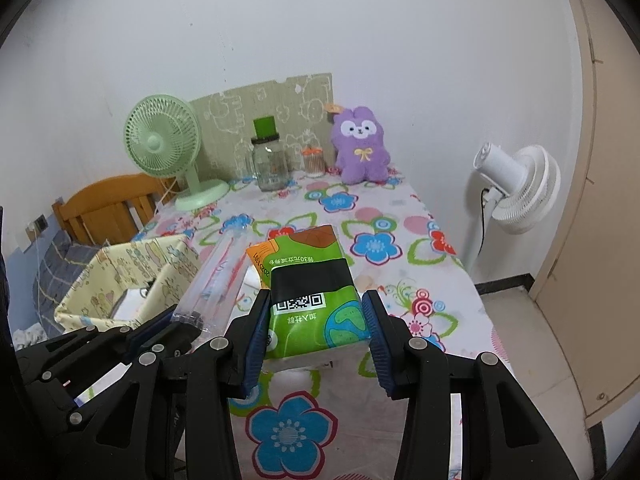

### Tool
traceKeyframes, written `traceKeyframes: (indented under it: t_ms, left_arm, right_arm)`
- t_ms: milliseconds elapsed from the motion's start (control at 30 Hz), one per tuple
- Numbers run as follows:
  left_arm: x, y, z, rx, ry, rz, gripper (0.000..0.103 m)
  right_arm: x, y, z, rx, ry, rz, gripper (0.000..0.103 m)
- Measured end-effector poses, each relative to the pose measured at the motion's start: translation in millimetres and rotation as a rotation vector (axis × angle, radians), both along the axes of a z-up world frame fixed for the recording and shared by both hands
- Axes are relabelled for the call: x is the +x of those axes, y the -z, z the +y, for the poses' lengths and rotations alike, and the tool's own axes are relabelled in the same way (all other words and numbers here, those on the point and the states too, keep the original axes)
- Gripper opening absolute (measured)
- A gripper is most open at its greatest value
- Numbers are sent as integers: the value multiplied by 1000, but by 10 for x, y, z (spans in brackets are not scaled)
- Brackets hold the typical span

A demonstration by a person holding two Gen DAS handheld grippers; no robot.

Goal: Organize soft objects
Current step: 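Carry the clear striped bag and green tissue pack over the yellow box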

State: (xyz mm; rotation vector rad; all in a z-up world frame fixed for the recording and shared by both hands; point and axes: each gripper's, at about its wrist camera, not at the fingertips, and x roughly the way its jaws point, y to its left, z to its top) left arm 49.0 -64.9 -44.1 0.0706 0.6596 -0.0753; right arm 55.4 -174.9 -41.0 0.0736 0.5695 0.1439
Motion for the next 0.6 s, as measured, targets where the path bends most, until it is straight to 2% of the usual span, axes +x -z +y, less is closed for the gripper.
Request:
traceKeyframes:
  t_ms: [333, 600]
  left_arm:
    - [-102, -239, 19, 25, 9, -45, 2]
    - [-77, -317, 104, 40, 7, -48, 2]
  right_arm:
    - [-112, -239, 93, -4, -9, -29, 49]
    - [-78, -325, 232, -12, -12, -22, 49]
